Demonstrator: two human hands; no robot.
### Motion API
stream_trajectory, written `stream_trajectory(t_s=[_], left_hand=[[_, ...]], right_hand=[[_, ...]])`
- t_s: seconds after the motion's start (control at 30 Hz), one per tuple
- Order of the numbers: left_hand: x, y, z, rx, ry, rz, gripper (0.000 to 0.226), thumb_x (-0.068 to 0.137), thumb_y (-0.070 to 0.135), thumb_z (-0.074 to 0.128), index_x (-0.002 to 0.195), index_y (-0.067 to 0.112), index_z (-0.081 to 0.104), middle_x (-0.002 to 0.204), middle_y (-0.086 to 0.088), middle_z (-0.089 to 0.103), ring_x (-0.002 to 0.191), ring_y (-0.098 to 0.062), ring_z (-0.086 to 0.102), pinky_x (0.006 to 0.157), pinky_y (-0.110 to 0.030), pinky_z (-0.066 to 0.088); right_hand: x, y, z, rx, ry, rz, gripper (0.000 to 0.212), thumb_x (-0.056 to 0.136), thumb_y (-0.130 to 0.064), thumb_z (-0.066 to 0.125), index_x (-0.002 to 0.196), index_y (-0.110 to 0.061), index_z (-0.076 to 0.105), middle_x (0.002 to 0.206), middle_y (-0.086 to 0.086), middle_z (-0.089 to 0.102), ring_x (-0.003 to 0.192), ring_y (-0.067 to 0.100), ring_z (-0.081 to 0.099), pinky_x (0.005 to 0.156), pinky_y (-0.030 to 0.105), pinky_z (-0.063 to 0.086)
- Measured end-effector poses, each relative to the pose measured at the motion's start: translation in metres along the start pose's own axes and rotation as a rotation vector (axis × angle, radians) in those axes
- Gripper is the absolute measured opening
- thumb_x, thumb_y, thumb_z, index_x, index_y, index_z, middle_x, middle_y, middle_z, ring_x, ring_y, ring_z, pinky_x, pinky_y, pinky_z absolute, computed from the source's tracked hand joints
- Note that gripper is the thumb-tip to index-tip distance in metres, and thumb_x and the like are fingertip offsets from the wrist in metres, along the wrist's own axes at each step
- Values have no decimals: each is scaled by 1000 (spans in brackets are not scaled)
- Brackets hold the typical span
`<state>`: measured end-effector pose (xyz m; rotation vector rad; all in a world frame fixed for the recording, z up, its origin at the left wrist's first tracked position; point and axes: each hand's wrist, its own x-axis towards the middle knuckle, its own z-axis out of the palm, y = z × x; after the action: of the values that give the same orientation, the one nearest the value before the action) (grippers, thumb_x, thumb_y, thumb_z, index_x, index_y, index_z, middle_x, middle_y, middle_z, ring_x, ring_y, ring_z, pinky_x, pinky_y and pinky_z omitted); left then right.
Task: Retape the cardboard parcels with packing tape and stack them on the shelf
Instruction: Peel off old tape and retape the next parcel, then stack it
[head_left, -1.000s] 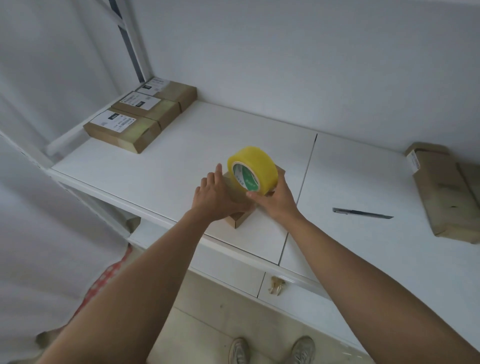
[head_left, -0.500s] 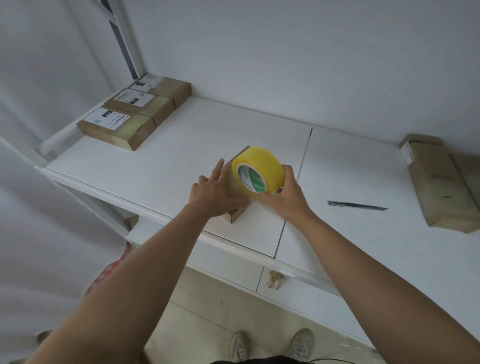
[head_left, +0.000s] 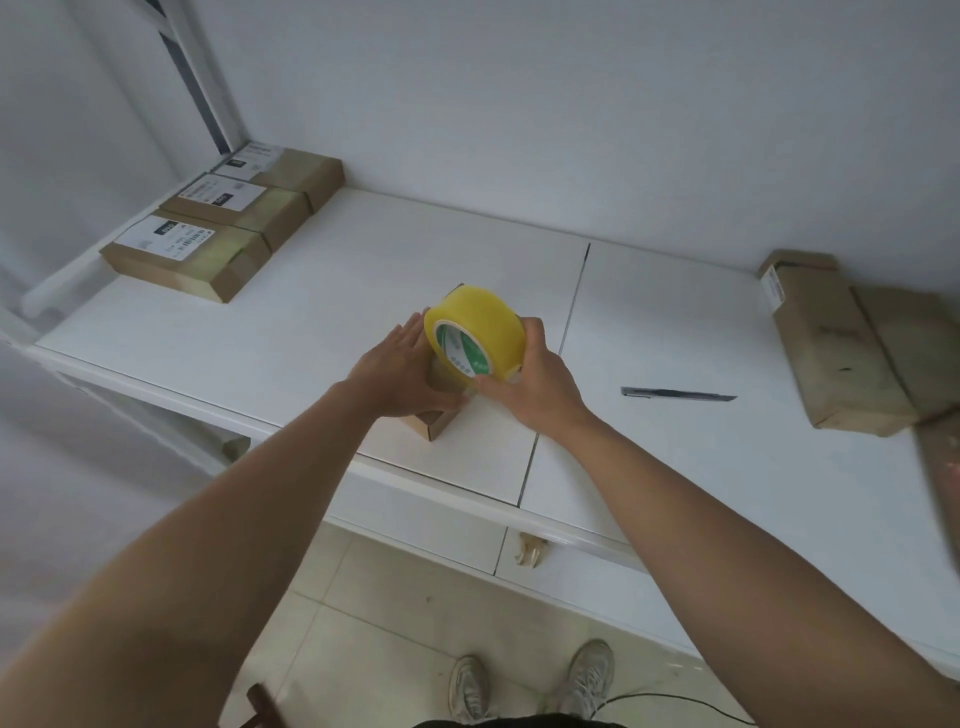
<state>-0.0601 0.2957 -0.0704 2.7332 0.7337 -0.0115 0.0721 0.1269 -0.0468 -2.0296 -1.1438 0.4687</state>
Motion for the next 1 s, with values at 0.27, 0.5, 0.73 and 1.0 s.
stream_trajectory(t_s=[0.27,0.5,0.73,1.0], left_hand=[[2,-4,4,81,-31,26,121,62,89,35,159,22,10,167,-1,9,153,-21,5,124,-41,12],[1,-5,7,85,-9,48,113,77,79,50,160,23,-2,168,1,-1,154,-19,-4,125,-39,6],[1,-3,6,123,-34,53,110,83,75,51,159,21,-8,167,-2,-10,154,-21,-8,125,-38,1],[1,-4,7,155,-51,52,106,84,77,45,159,22,-7,167,1,-8,153,-21,-11,125,-38,1]], right_hand=[[5,-16,-3,-116,10,-103,80,84,-30,70,145,-28,19,108,0,48,76,23,52,52,22,32],[5,-27,-16,-236,12,-107,78,84,-32,67,147,-27,22,93,2,50,74,27,50,59,30,35],[6,-33,-23,-296,-20,-120,79,84,-33,67,148,-27,22,93,1,51,75,27,52,63,33,39],[11,-41,-25,-365,-45,-111,78,84,-35,65,148,-30,20,88,0,51,74,29,52,62,32,38]])
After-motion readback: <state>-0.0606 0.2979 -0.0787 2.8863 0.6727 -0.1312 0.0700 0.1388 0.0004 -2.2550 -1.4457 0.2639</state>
